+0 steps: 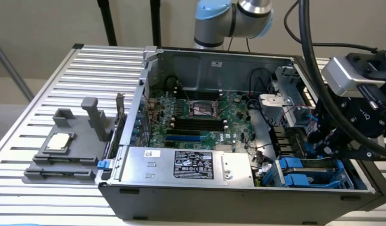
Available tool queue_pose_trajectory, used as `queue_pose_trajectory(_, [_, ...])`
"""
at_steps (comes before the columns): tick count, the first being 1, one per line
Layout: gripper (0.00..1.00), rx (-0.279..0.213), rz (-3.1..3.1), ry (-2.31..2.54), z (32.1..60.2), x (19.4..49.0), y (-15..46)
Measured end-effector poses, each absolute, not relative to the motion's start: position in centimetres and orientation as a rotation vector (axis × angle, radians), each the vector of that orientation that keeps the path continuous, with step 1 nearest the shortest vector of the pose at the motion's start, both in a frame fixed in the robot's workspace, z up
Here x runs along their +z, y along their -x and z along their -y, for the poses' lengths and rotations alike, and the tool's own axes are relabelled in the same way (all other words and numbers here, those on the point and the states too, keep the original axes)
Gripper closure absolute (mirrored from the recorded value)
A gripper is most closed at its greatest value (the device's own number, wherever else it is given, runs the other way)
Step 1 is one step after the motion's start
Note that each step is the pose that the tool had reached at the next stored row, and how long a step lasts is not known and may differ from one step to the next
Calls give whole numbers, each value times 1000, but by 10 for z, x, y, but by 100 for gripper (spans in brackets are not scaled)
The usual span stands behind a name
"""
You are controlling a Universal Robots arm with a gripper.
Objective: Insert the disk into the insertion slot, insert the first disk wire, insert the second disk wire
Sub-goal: 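Insert the first disk wire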
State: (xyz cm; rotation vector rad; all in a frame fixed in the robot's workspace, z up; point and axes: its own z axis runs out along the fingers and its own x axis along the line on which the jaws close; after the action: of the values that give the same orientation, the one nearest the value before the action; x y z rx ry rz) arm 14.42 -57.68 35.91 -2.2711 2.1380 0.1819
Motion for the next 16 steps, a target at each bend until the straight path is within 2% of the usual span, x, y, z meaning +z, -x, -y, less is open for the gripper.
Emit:
queue_pose_trajectory(7, [69, 217, -2115, 2250, 585, 359, -151])
queue_pose_trajectory(16, [69, 231, -2107, 2244, 599, 357, -167])
